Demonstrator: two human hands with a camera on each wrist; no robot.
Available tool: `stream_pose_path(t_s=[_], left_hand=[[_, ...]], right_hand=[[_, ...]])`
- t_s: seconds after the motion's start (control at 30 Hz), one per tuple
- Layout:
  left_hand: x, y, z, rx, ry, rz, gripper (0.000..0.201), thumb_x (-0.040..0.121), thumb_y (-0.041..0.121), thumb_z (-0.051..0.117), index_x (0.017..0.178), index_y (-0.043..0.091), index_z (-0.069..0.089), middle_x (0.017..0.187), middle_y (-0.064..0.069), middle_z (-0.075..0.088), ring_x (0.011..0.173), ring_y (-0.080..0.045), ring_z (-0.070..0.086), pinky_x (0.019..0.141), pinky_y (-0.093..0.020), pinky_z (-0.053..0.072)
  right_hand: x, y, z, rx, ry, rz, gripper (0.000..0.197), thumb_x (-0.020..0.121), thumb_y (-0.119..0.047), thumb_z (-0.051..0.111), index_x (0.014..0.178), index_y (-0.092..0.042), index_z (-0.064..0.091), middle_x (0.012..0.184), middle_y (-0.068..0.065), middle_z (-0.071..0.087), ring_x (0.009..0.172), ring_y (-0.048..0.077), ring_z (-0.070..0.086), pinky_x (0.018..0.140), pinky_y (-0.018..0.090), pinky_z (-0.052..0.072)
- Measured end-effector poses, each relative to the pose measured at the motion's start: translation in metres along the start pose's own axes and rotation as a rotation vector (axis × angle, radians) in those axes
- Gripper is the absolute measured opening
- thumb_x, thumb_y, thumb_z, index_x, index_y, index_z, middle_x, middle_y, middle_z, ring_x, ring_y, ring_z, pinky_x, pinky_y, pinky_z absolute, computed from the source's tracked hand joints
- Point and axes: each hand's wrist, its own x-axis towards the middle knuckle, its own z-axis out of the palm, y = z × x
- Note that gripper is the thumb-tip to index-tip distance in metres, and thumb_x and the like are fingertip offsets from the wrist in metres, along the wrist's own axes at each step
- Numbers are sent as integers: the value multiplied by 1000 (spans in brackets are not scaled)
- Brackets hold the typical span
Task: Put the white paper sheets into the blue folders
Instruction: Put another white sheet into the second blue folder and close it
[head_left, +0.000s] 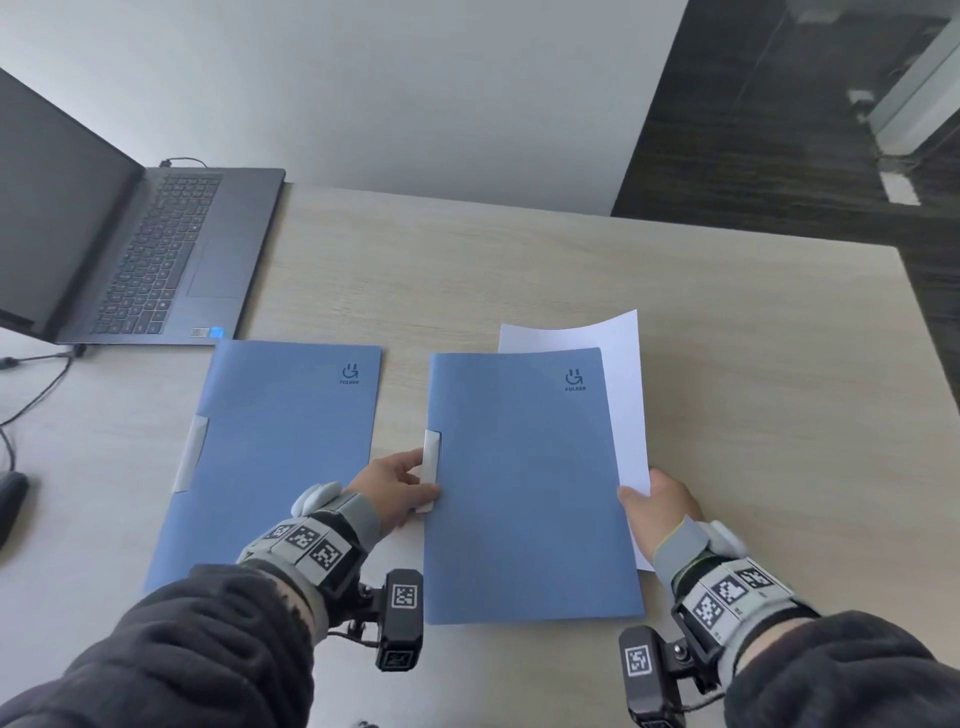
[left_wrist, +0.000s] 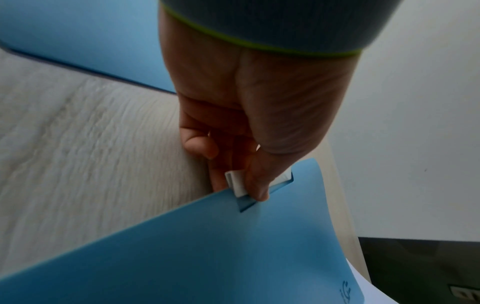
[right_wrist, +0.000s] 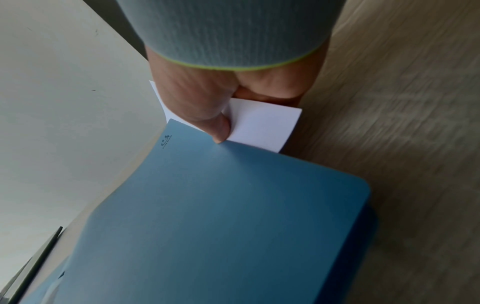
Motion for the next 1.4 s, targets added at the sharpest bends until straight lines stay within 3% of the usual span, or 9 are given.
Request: stream_pose_path(t_s=[0.23, 0.4, 0.5, 0.6, 0.7, 0.87, 1.0, 1.1, 1.4], left_hand=[[7, 3, -37, 77, 108, -26, 43, 83, 10, 61, 114, 39, 69, 77, 2, 58, 60, -18, 51, 59, -28, 42], [17, 4, -68, -298, 311, -89, 34, 89, 10, 62, 122, 19, 63, 79, -9, 64, 71, -25, 58, 64, -33, 48], [15, 10, -68, -450, 312, -64, 51, 90, 8, 66, 136, 20, 48, 93, -7, 67, 84, -22, 65, 69, -38, 54], [6, 9, -53, -144, 365, 40, 76, 83, 19, 73, 147, 28, 34, 122, -2, 55, 104, -26, 62, 90, -49, 56], [-12, 4, -28, 289, 419, 184, 80, 76, 26, 76, 146, 26, 38, 141, -6, 41, 126, -29, 47, 108, -45, 41], [-42, -13, 20, 756, 99, 344, 96, 67, 56, 68, 149, 40, 23, 162, 2, 14, 145, -27, 20, 116, -41, 32], [-56, -19, 50, 1005, 15, 372, 129, 52, 77, 67, 150, 46, -11, 162, 2, -29, 152, -22, -16, 121, -48, 12], [-61, -20, 65, 1073, 27, 387, 142, 44, 82, 68, 147, 46, -23, 156, -4, -40, 147, -25, -30, 122, -50, 1], [-62, -2, 67, 1006, 101, 312, 84, 88, 32, 46, 155, 26, -5, 166, -8, -9, 154, -27, 1, 121, -42, 22]], right_hand=[[1, -1, 0, -3, 7, 4, 12, 82, -19, 51, 81, -13, 61, 72, 7, 66, 65, 33, 57, 63, 31, 46], [1, -1, 0, 13, 1, 4, 13, 83, -19, 51, 83, -13, 63, 76, 3, 69, 73, 34, 63, 63, 31, 47], [-2, -3, -1, 23, 12, -3, 8, 85, -18, 53, 82, -17, 61, 74, -2, 66, 69, 30, 59, 61, 29, 42], [-3, -2, -2, 44, 3, -11, 9, 86, -17, 53, 84, -15, 62, 76, 2, 66, 67, 30, 57, 61, 29, 42], [-1, -1, -1, 75, 4, -17, 9, 86, -16, 55, 85, -14, 63, 77, 5, 67, 71, 32, 58, 64, 31, 44], [1, -1, -1, 147, -23, -20, 9, 86, -11, 57, 85, -12, 66, 85, 13, 70, 78, 34, 62, 77, 39, 51], [-2, 5, -7, 256, -60, -17, 13, 86, -5, 57, 86, -10, 69, 93, 15, 73, 95, 37, 68, 89, 47, 53], [-5, 6, -11, 319, -73, -1, 12, 86, -6, 58, 87, -12, 68, 94, 13, 73, 97, 37, 68, 92, 50, 53], [-4, 8, -37, 473, -56, 11, 10, 81, -12, 63, 81, -16, 72, 92, 12, 76, 94, 42, 69, 88, 59, 53]])
